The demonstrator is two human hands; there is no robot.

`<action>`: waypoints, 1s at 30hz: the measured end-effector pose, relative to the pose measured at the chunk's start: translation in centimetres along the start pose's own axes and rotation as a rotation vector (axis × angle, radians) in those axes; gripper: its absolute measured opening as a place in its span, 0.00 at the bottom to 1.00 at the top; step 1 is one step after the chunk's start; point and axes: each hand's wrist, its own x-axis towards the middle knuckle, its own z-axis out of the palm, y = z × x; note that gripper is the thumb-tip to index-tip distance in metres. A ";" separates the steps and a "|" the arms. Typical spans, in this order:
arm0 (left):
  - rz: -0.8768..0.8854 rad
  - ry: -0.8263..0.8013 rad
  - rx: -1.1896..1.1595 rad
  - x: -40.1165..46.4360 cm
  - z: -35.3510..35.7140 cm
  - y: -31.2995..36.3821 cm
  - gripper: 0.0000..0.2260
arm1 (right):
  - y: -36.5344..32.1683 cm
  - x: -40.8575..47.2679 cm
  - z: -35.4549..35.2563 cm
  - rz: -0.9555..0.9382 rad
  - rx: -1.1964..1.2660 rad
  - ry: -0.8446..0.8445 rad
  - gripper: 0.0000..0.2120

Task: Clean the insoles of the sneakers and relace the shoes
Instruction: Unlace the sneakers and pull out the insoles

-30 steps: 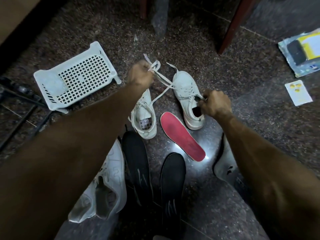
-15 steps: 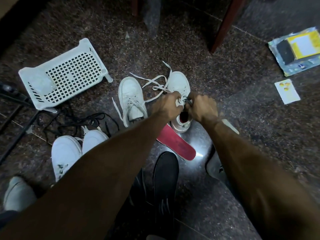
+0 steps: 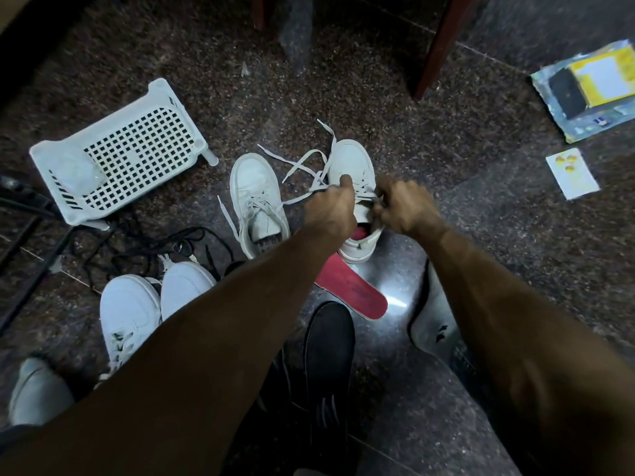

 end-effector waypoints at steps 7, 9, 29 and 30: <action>-0.161 -0.010 -0.297 0.1 0.4 -3.0 0.22 | 1.4 -0.5 0.4 0.045 0.158 0.052 0.04; -0.192 -0.020 -0.332 0.1 0.4 -3.7 0.23 | 1.4 -0.7 0.4 0.066 0.184 0.070 0.07; -0.219 -0.058 -0.596 0.3 2.0 -3.6 0.08 | -3.1 -0.8 2.4 -0.109 -0.541 -0.027 0.27; -0.211 -0.053 -0.584 0.3 2.0 -3.6 0.08 | -3.0 -1.0 2.6 -0.140 -0.548 0.028 0.24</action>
